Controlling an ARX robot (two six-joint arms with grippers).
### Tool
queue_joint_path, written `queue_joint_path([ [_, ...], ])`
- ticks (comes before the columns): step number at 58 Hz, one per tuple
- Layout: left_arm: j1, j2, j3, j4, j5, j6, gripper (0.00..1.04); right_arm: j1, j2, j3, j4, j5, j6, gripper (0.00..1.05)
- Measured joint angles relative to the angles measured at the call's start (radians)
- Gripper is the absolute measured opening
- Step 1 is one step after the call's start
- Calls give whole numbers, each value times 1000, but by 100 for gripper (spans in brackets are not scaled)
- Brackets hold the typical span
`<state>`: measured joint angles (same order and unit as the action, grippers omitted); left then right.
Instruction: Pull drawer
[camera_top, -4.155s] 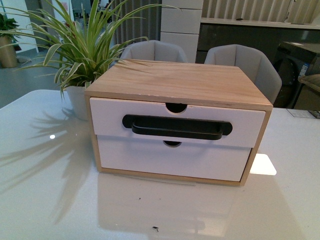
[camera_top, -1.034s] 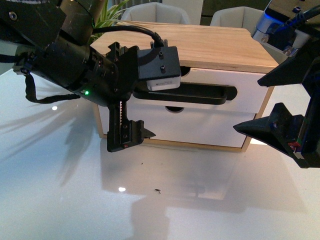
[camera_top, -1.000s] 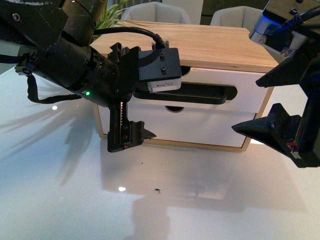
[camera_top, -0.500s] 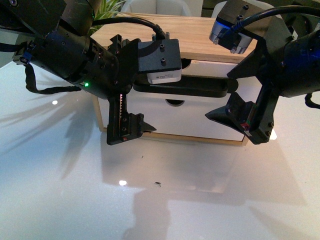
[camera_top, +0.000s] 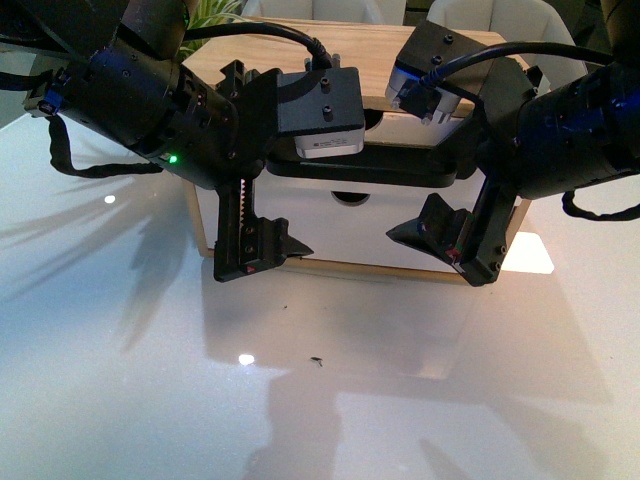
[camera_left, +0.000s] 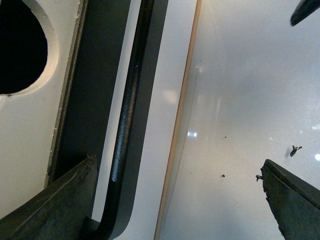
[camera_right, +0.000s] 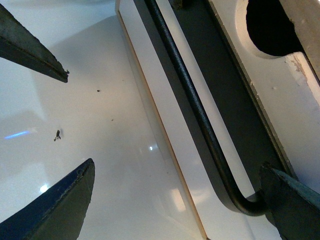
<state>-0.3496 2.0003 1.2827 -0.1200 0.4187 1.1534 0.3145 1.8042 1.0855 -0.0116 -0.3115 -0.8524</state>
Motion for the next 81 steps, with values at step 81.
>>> queue_joint_path([
  [81,-32,-185,-199,-205,32,163,97,63,-143,-102,-338,-87,-223,96],
])
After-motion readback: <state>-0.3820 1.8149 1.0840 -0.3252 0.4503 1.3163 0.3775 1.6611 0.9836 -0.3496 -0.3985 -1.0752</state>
